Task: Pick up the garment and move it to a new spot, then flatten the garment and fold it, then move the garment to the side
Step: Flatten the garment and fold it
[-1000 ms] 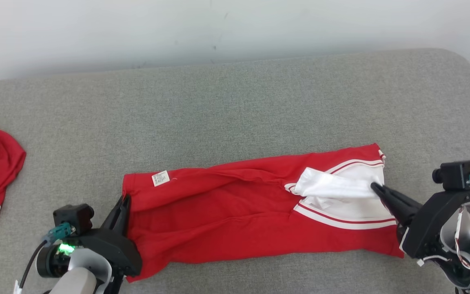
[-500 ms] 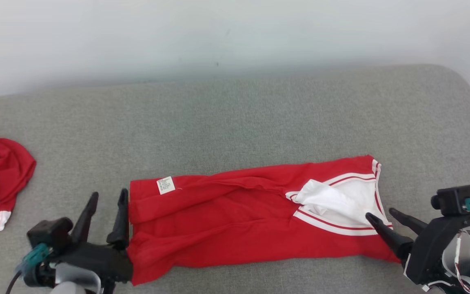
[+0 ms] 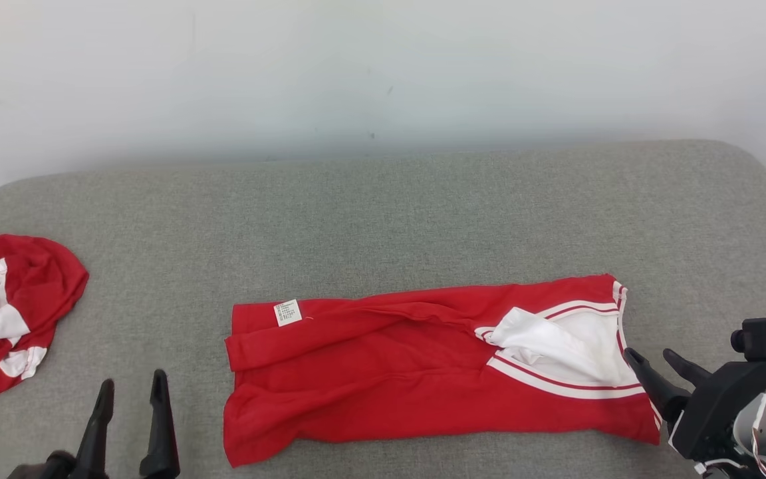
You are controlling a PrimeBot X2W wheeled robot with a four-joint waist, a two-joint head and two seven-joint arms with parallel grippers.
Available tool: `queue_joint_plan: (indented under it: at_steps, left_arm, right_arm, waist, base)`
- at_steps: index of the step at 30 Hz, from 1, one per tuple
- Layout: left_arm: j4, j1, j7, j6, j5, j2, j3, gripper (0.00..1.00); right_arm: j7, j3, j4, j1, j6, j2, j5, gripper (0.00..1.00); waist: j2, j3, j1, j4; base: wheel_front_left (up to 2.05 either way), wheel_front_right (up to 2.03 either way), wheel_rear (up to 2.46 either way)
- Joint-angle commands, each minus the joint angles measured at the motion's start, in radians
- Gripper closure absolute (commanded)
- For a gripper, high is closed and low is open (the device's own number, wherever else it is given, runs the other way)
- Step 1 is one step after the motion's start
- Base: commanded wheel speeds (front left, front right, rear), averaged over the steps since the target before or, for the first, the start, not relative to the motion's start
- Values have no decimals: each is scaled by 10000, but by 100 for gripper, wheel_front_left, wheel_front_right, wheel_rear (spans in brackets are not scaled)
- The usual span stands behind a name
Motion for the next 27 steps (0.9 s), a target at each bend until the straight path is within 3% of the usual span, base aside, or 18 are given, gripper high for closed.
queue_joint_plan:
  at_steps: [1, 14, 27]
  left_arm:
    - [-89, 229, -1, -77, 208, -86, 193, 0]
    - [-261, 319, -3, -301, 556, -296, 361, 0]
    - [-273, -111, -4, -221, 431, -294, 49, 0]
  right_arm:
    - [134, -210, 239, -147, -23, 218, -170, 0]
    - [1264, -1580, 2645, -1578, -23, 1462, -1542, 0]
    - [1467, -1875, 4550, -2811, -23, 1675, -3058, 0]
  waist:
    - [0, 14, 1, 10]
    - [0, 387, 1, 410]
    - [0, 1037, 1, 809]
  base:
    - [0, 0, 0]
    - [0, 0, 0]
    - [0, 0, 0]
